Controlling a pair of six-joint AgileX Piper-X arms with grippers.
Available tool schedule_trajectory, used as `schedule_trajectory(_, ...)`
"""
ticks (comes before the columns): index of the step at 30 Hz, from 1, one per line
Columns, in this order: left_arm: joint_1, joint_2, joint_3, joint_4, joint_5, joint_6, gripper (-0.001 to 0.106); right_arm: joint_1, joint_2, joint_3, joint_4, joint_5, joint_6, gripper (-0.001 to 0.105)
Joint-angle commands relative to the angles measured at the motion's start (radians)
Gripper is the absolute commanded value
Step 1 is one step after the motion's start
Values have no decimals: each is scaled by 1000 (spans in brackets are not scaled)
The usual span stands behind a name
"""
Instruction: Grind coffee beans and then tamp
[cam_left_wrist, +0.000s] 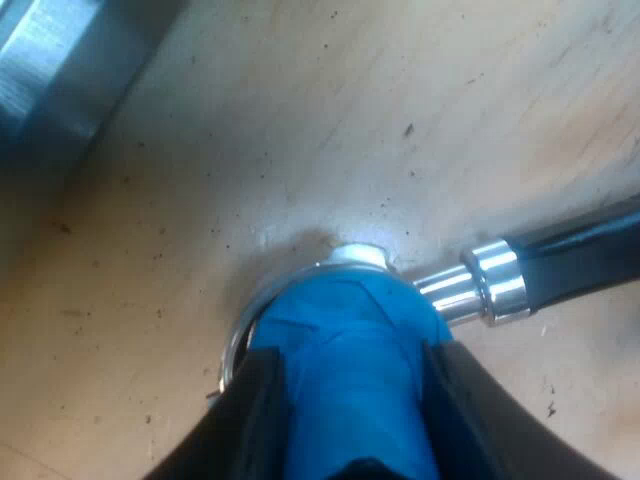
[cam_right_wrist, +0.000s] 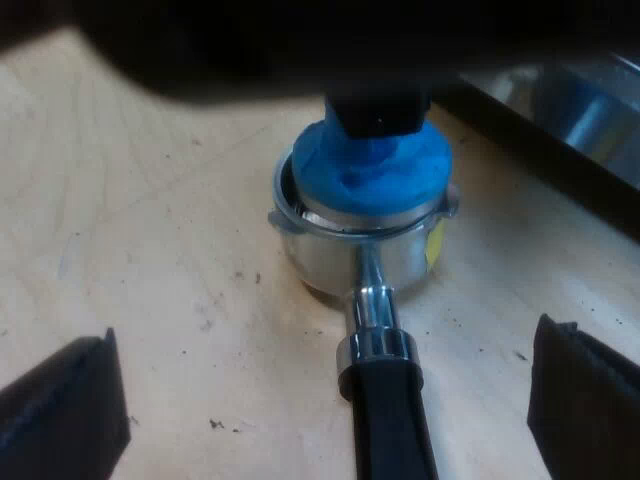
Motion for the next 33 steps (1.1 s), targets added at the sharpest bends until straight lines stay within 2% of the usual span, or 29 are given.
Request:
schedule_trajectory(1, -1, 1, -7, -4, -23, -9, 0, 1, -10, 2, -12, 8, -7, 82)
schedule_trajectory(17, 1, 4, 4, 4, -29, -9, 0, 1, -10, 2, -12, 8, -7, 82)
schedule_trajectory(21, 1, 37, 4, 4, 2, -9, 0, 1, -10, 2, -12, 8, -7, 82)
schedule_trajectory(26, 1, 51, 4, 4, 3, -9, 0, 1, -10, 2, -12, 8, -7, 82)
schedule_trajectory(31, 1, 51, 30, -6, 3, -9, 0, 1, -10, 2, -12, 8, -7, 82)
schedule_trajectory(33, 1, 51, 65, -23, 3, -9, 0, 1, -10, 2, -12, 8, -7, 82)
